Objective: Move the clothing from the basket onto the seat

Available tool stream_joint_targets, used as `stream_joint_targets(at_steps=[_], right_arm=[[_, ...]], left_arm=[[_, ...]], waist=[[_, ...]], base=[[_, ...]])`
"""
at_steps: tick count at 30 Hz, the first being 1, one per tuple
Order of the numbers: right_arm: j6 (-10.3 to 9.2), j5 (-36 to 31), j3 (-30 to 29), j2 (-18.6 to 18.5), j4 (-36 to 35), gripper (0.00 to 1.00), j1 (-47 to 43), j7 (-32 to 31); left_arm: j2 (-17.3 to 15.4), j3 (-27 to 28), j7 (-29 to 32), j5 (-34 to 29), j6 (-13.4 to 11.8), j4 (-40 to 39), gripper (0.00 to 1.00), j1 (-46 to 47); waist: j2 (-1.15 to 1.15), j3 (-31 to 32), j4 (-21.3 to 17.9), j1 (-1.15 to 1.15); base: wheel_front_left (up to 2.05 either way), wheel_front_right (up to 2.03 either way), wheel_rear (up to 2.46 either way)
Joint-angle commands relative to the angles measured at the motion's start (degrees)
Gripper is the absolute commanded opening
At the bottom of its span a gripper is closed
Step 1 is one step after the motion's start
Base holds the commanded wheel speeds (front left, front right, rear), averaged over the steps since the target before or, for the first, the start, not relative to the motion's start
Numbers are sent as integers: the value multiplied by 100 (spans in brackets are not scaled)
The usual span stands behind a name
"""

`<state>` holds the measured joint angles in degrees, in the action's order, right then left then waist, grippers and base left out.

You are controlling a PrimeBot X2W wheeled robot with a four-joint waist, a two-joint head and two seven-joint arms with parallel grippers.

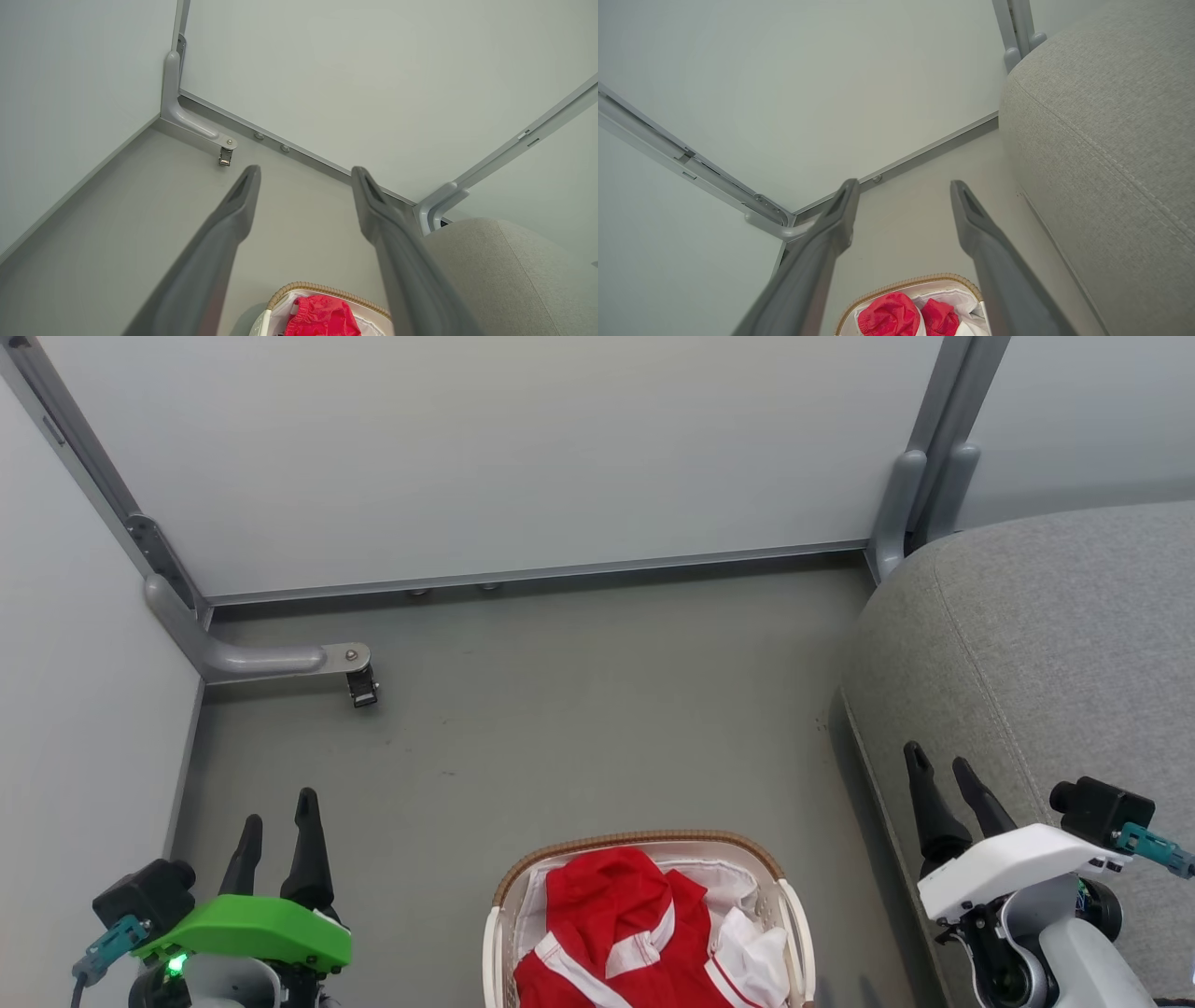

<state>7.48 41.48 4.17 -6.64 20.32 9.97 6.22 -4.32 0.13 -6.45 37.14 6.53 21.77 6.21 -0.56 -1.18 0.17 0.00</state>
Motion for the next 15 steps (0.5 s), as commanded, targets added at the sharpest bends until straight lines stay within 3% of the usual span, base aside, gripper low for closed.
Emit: stream_joint_targets(at_steps=[1, 15], right_arm=[[1, -195, 23, -63, -51, 100, 85, 75], [1, -1112, -70, 15, -178, 100, 140, 308]], left_arm=[[-62, -10, -54, -211, -18, -76, 100, 67], [-76, -1, -287, -1146, -75, -254, 100, 1]], waist=[[27, 0, -1, 0], [33, 1, -12, 0]], base=[[0, 0, 0], [0, 0, 0]])
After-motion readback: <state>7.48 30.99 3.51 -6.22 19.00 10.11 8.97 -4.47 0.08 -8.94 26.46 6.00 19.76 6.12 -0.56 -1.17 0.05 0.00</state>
